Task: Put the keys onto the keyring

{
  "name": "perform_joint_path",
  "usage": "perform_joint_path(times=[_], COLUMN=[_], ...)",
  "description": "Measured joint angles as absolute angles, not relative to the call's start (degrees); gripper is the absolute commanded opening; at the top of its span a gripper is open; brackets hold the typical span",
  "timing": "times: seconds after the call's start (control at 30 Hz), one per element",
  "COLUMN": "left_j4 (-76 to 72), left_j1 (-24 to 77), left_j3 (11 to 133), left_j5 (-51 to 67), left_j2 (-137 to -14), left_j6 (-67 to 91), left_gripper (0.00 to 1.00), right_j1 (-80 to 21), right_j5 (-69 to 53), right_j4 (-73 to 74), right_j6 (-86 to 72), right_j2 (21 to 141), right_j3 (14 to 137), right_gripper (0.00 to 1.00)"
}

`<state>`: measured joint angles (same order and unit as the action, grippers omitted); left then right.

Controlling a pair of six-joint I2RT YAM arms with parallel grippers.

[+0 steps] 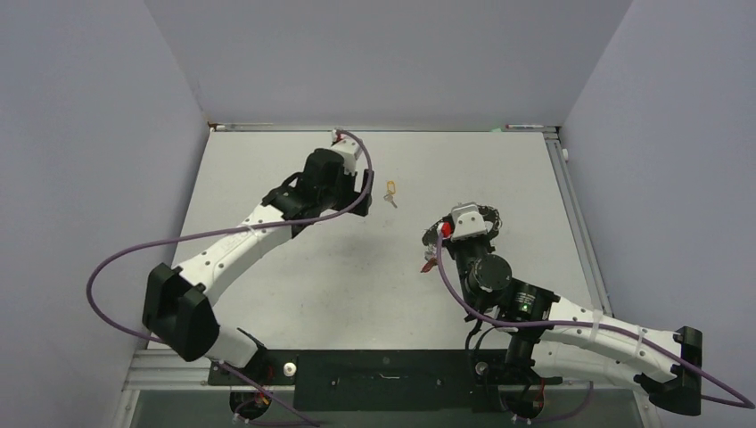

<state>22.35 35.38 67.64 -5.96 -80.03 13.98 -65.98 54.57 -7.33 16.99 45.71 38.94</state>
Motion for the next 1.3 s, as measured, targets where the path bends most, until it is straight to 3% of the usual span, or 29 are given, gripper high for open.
perform_joint_path(times=[0.23, 0.37, 0.6, 1.3], left_j4=[23.44, 24.49, 28.75, 31.75], left_j1=[35.0, 34.81, 33.74, 32.91], left_j3=[83.57, 90.24, 104.33, 116.73], left_j5=[-5.56, -5.26, -3.03, 0.82], left_j2=[-97.86, -107.18, -123.63, -136.84], left_j6=[11.79, 10.57, 8.21, 6.87], left_gripper=[0.76, 0.66, 0.6, 0.4], right_j1=[-65.54, -65.32, -65.28, -65.23], right_j5=[55.55, 55.75, 56.12, 55.05], right_j4=[-7.33, -7.31, -7.31, -7.16], right_j6=[16.58, 16.12, 15.84, 15.55], right_j2=[45.69, 45.65, 45.65, 45.69], right_j3=[38.37, 38.37, 38.37, 38.37], right_gripper=[0.05, 0.05, 0.05, 0.05])
